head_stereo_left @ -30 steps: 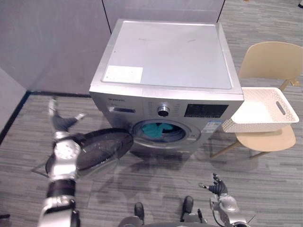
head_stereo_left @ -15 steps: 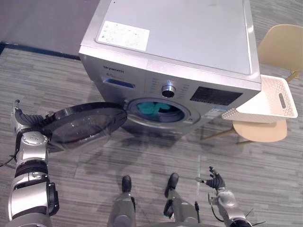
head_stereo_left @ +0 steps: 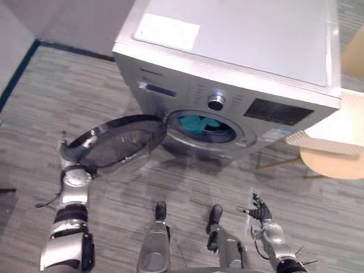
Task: Pick up the laundry basket with both hands and put the clothes into the washing machine.
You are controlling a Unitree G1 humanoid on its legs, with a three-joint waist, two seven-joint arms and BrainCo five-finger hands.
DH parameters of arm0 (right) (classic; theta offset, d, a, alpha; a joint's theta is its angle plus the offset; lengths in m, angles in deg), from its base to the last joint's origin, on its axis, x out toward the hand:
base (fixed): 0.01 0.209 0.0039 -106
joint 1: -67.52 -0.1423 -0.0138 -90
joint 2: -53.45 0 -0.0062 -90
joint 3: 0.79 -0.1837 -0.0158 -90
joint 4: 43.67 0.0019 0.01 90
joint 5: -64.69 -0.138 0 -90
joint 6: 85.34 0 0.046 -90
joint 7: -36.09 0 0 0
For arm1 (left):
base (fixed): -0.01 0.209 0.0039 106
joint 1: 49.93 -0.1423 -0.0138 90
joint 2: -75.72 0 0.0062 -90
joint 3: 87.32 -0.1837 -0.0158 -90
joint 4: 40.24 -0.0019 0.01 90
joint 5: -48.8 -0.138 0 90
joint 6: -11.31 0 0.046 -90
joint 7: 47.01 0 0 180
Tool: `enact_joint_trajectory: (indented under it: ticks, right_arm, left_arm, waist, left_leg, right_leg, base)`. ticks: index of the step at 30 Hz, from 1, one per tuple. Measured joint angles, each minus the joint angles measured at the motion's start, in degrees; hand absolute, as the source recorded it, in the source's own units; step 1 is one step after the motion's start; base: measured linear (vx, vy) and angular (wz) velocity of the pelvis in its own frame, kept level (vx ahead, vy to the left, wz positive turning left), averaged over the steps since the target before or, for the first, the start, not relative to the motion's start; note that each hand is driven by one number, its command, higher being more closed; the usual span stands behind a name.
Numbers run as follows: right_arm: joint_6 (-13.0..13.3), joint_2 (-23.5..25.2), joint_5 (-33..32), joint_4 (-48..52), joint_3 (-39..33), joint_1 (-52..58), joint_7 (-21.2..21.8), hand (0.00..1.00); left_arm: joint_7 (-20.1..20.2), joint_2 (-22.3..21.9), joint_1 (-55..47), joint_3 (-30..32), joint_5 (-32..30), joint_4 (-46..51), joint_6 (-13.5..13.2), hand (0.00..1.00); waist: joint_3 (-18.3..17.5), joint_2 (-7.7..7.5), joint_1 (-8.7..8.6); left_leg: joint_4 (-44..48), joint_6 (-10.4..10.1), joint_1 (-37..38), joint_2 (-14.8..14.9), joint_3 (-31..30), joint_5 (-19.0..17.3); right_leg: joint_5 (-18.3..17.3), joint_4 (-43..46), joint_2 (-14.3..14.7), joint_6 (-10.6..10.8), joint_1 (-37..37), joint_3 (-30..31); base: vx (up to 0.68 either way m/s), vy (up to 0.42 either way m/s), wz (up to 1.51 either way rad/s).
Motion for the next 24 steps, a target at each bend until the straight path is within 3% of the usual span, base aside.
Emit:
enact_joint_trajectory:
  ticks: [2, 3, 6, 7, 8, 9, 10, 11, 12, 15, 20, 24]
  right_arm:
    - [0.01, -0.38, 0.05, -0.06, -1.26, -0.35, -0.1, 0.0]
    - [-0.05, -0.38, 0.14, -0.57, -2.07, -0.87, -0.7, 0.0]
    - [-0.27, -0.55, 0.26, -2.44, -2.41, -2.3, -1.78, 0.0]
    - [-0.46, -0.4, 0.27, -2.61, -2.43, -2.27, -2.26, 0.0]
    - [-0.59, -0.45, 0.26, -3.06, -2.37, -2.36, -2.26, 0.0]
    - [-0.57, -0.41, 0.25, -3.0, -2.37, -2.25, -2.25, 0.0]
    - [-0.86, -0.42, 0.23, -2.99, -2.07, -1.79, -2.24, 0.0]
    - [-1.3, -0.22, 0.17, -3.71, -1.9, -1.87, -2.27, 0.0]
    - [-1.5, 1.19, 0.17, -4.14, -1.47, -1.57, -2.09, 0.0]
    - [-2.5, 2.49, -0.08, -4.11, -0.25, -1.72, -2.22, 0.0]
    - [-1.77, 3.8, -2.27, -1.51, 3.87, -6.76, -6.65, 0.0]
    - [-2.12, 2.31, -2.3, 1.24, 4.12, -8.34, -6.95, 0.0]
  left_arm:
    - [-0.15, -4.37, -1.85, -3.2, 1.32, 4.49, -0.47, 0.0]
    - [-0.23, -6.92, -3.73, -6.7, 2.7, 7.43, -0.32, 0.0]
    - [-0.19, -8.94, -7.15, -13.74, 4.57, 10.76, -0.06, 0.0]
    - [0.14, -10.05, -8.69, -18.05, 5.41, 12.18, 0.12, 0.0]
    - [0.94, -10.92, -8.56, -21.62, 6.0, 12.09, 0.16, 0.0]
    - [1.92, -11.44, -8.08, -23.64, 6.44, 12.08, 0.14, 0.0]
    - [3.73, -12.4, -6.86, -28.49, 6.9, 12.32, -0.17, 0.0]
    - [5.27, -13.25, -4.89, -32.05, 7.04, 12.15, -0.19, 0.0]
    - [6.25, -15.04, -2.09, -35.64, 9.48, 11.5, 0.53, 0.0]
    - [6.57, -17.51, -0.94, -38.1, 13.56, 9.85, 0.99, 0.0]
    - [4.81, -19.94, 5.95, -38.23, 17.12, 4.43, 1.07, 0.0]
    - [2.66, -21.0, 15.37, -34.11, 18.04, -5.25, 1.32, 0.0]
  waist:
    - [-0.09, 1.26, 1.09]
    - [-0.17, 1.77, 0.91]
    - [-0.48, 2.09, 0.53]
    - [-1.19, 2.93, 0.07]
    - [-1.18, 2.24, -1.06]
    - [-1.46, 2.43, -2.41]
    - [-2.89, 4.75, -4.67]
    - [-3.35, 5.41, -5.56]
    - [-3.51, 4.88, -6.76]
    - [-3.62, 4.65, -8.27]
    - [-3.65, 4.55, -10.4]
    - [-3.66, 4.58, -12.24]
  left_leg:
    - [-2.06, -0.36, -0.02, -0.72, -1.54, 2.86]
    - [-3.26, -0.14, 0.25, -1.66, -0.46, 6.01]
    - [-6.36, 0.4, 1.74, -2.72, 1.83, 11.38]
    - [-7.58, 0.58, 2.77, -2.98, 2.45, 10.3]
    - [-4.07, 3.66, 2.9, -4.26, 6.33, 6.85]
    - [-1.77, 4.5, 3.12, -5.05, 8.3, 4.78]
    - [-5.44, 4.19, 5.61, -5.08, 9.18, 3.37]
    - [-8.4, 5.63, 6.62, -5.11, 9.13, 3.73]
    - [-9.0, 5.34, 6.55, -5.66, 9.71, 3.87]
    - [-9.58, 5.39, 8.27, -6.78, 12.03, 3.9]
    - [-11.13, 5.11, 9.71, -6.76, 19.1, 3.66]
    - [-11.29, 4.86, 9.21, -5.68, 25.13, 2.49]
  right_leg:
    - [-1.22, 1.34, -0.91, 0.16, 0.43, -2.54]
    - [-2.03, 1.67, -1.96, 0.25, 1.85, -4.84]
    - [-4.37, 2.45, -2.81, -0.24, 3.14, -4.88]
    - [-4.59, 2.31, -3.62, -0.56, 3.87, -5.93]
    - [-4.6, 2.15, -5.14, 0.05, 4.1, -6.89]
    - [-4.47, 1.9, -5.77, 0.57, 4.61, -7.07]
    - [-2.96, 0.5, -4.61, 2.0, 5.0, -5.76]
    - [-2.24, -0.29, -3.92, 2.65, 4.83, -5.49]
    - [-0.12, -3.32, -3.43, 2.94, 5.49, -3.88]
    - [2.39, -6.89, -3.61, 3.75, 7.25, -0.85]
    - [7.44, -12.35, -2.62, 2.89, 6.33, 6.08]
    - [8.41, -12.44, -1.29, 2.97, 2.4, 12.85]
  base:
    - [0.03, -0.019, 1.09]
    - [-0.02, -0.01, 1.06]
    - [-0.1, 0.021, 0.89]
    - [-0.14, 0.056, 0.73]
    - [-0.09, 0.073, 0.74]
    - [0.08, 0.111, 0.61]
    - [0.1, 0.128, 0.42]
    - [0.09, 0.202, 0.15]
    - [0.0, 0.161, -0.13]
    - [0.01, 0.12, -0.32]
    - [-0.01, 0.034, -0.76]
    - [0.01, -0.054, -0.79]
